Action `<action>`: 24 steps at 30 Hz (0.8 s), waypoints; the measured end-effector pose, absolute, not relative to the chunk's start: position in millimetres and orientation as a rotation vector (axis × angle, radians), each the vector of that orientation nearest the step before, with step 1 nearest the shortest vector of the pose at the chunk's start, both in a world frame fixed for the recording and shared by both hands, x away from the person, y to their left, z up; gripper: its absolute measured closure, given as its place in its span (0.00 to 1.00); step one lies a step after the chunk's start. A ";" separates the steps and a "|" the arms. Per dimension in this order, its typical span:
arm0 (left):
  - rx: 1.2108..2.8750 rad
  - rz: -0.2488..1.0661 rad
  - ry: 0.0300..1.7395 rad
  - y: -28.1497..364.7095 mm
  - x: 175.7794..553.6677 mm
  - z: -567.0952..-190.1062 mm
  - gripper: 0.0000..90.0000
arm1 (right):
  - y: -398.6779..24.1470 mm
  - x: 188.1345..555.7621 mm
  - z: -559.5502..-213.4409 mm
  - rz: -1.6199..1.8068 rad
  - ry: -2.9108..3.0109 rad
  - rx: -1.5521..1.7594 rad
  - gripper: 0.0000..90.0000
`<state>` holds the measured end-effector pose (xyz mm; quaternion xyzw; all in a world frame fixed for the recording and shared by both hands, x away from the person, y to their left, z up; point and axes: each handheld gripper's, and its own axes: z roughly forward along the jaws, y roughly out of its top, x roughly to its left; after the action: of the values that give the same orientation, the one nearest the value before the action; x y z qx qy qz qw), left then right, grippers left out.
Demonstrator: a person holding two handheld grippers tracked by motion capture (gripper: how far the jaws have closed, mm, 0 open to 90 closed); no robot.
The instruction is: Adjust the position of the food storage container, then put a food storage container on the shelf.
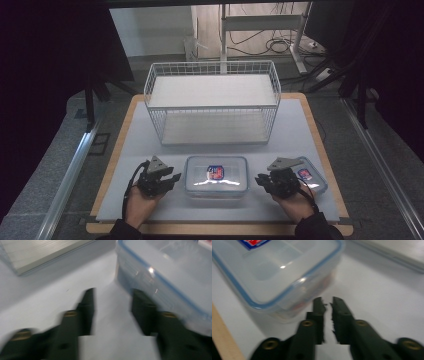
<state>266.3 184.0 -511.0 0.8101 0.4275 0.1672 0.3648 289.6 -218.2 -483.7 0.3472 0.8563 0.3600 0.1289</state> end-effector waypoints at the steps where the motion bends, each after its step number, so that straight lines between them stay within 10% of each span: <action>1: 2.104 0.413 1.092 186.5 264.7 -511.6 0.41 | -223.0 290.0 -483.7 1.067 2.472 1.007 0.68; 9: 2.136 0.400 1.066 190.9 258.4 -516.0 0.11 | -233.0 294.8 -486.6 1.123 2.438 0.996 0.29; 24: 2.105 0.440 1.015 190.5 259.6 -520.2 0.04 | -237.8 300.1 -491.3 1.120 2.415 1.005 0.13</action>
<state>259.6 190.5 -520.2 0.8215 0.3961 0.1716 0.3725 300.1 -237.8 -491.3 0.3493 0.8394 0.3894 0.1477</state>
